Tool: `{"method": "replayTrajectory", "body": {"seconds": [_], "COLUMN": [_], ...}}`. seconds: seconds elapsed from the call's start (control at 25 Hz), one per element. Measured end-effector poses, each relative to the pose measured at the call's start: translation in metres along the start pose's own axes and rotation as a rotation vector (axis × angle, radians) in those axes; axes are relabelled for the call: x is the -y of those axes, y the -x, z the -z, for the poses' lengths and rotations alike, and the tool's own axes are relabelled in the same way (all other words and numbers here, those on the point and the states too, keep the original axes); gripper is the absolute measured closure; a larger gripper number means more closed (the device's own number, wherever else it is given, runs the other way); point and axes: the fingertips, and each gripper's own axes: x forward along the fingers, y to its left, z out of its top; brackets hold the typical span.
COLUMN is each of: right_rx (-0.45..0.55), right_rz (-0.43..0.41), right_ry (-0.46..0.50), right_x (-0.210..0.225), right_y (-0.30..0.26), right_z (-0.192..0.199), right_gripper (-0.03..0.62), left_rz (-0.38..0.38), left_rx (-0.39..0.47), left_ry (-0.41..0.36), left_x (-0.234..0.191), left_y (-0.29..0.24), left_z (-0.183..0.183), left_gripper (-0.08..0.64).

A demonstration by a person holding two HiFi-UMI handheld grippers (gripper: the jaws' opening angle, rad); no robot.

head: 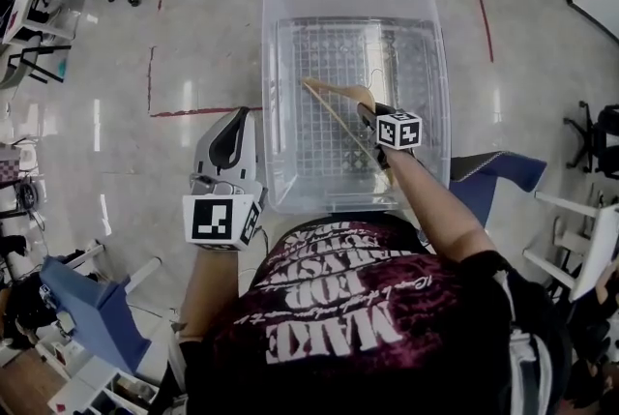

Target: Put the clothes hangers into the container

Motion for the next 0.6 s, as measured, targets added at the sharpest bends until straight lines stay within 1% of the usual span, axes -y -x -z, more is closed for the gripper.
{"method": "replayTrajectory", "body": {"seconds": [0.04, 0.16, 0.2, 0.24, 0.36, 0.44, 0.52, 0.56, 0.6], "right_rx": [-0.017, -0.07, -0.074, -0.069, -0.044, -0.006, 0.067, 0.109, 0.154], "right_rz": [0.022, 0.099, 0.126, 0.15, 0.217, 0.224, 0.198, 0.183, 0.17], "right_ry": [0.007, 0.024, 0.025, 0.026, 0.051, 0.069, 0.09, 0.108, 0.13], "right_x": [0.006, 0.022, 0.026, 0.03, 0.035, 0.026, 0.007, -0.003, -0.015], "right_y": [-0.002, 0.0, 0.004, 0.009, 0.027, 0.042, 0.063, 0.077, 0.093], "right_z": [0.004, 0.018, 0.02, 0.021, 0.014, 0.003, -0.018, -0.03, -0.042], "right_gripper": [0.512, 0.432, 0.421, 0.386, 0.341, 0.319, 0.319, 0.324, 0.351], "left_rz": [-0.006, -0.015, -0.013, -0.01, 0.004, 0.017, 0.03, 0.036, 0.044], "left_rx": [0.002, 0.008, 0.011, 0.016, 0.037, 0.049, 0.061, 0.067, 0.072], "left_ry": [-0.001, 0.002, 0.002, 0.002, 0.003, 0.002, 0.001, 0.004, 0.014], "left_x": [-0.002, -0.002, -0.001, 0.001, 0.007, 0.011, 0.015, 0.017, 0.019], "left_y": [0.002, 0.009, 0.011, 0.012, 0.015, 0.018, 0.02, 0.022, 0.023], "left_z": [0.0, 0.001, 0.0, 0.0, -0.004, -0.005, -0.008, -0.01, -0.012], "left_gripper": [0.554, 0.554, 0.554, 0.554, 0.554, 0.554, 0.554, 0.554, 0.554]}}
